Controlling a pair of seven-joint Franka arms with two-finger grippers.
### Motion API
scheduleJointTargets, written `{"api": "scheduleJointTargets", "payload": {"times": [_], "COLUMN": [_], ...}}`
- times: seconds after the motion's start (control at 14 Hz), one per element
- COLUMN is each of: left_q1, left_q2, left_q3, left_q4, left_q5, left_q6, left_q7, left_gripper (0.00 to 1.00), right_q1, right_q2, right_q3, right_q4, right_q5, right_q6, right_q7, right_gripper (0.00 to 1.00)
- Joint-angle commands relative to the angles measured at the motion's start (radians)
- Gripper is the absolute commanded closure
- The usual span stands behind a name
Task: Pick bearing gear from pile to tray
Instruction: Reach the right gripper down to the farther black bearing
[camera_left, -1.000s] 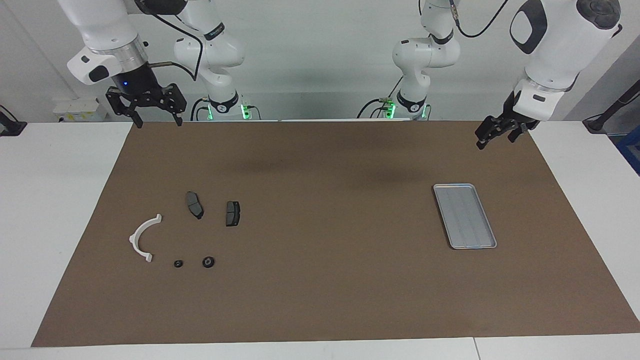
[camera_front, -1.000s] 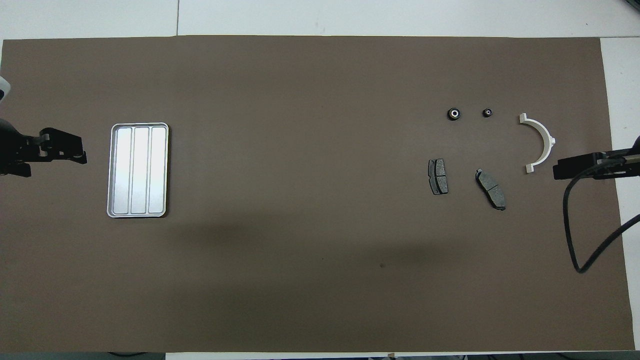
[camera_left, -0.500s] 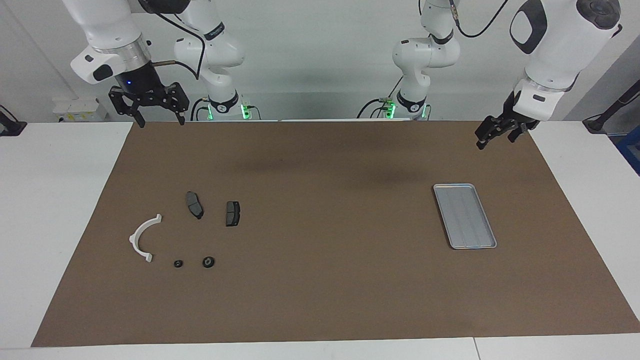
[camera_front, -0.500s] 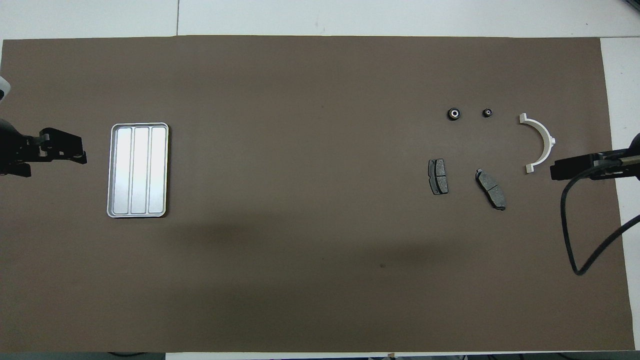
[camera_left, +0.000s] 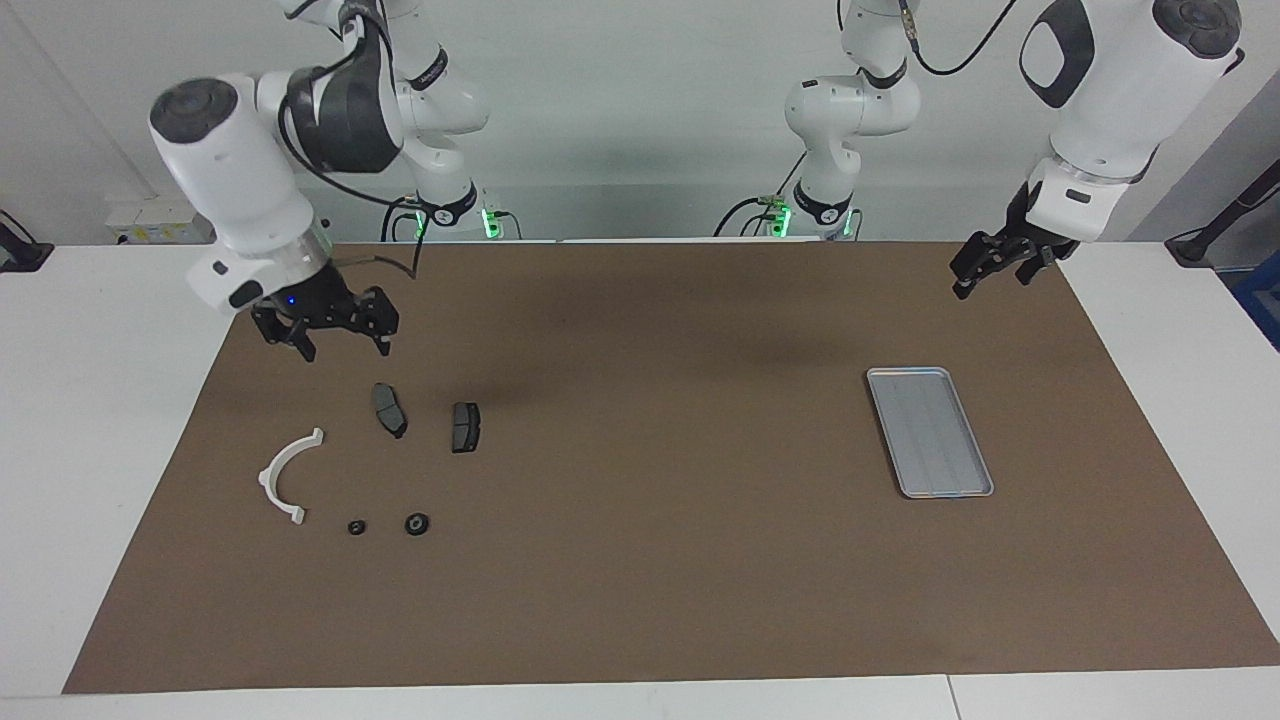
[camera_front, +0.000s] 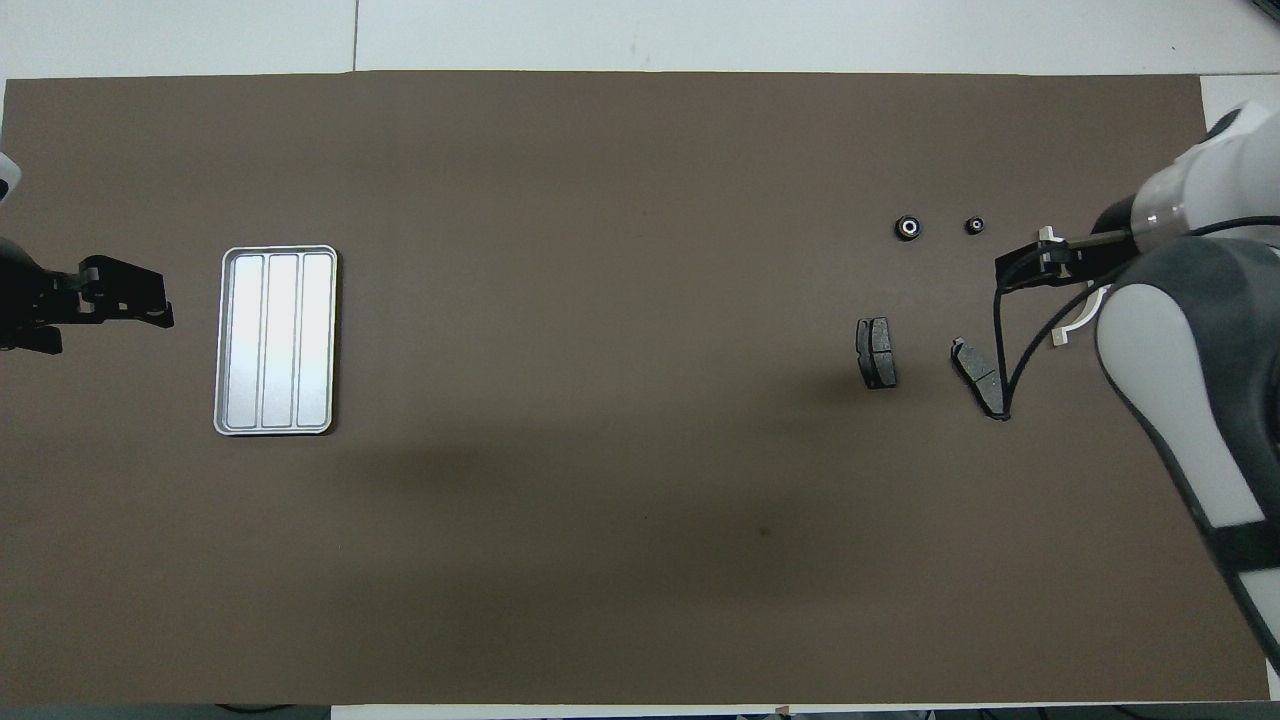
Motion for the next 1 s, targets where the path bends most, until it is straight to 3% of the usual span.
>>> {"api": "scheduleJointTargets", "payload": {"times": [0.0,0.21,0.57,0.93], "left_q1": [-0.005,-0.005,-0.005,-0.005], "left_q2": [-0.012,-0.012,-0.012,-0.012], "left_q3": [0.005,0.005,0.005,0.005], "left_q4": [-0.011,-0.011,-0.011,-0.011], "left_q5": [-0.008,-0.008,-0.008,-0.008], "left_q6": [-0.007,-0.007,-0.007,-0.007], "left_q7": [0.007,0.007,0.007,0.007], "left_gripper": [0.0,0.0,0.0,0.0], "right_q1": [0.014,0.025,0.035,0.055], "right_q2": [0.127,0.248,0.433,0.497], "right_q3": [0.002,0.002,0.002,0.001], "right_q4": [0.031,0.08,0.22,0.251], "right_q5": [-0.046,-0.066,-0.097,-0.102], "right_q6": [0.083,0.157,0.163,0.201], "right_q7": [0.057,0.064,0.161,0.21], "right_gripper": [0.0,0.0,0.0,0.0]}}
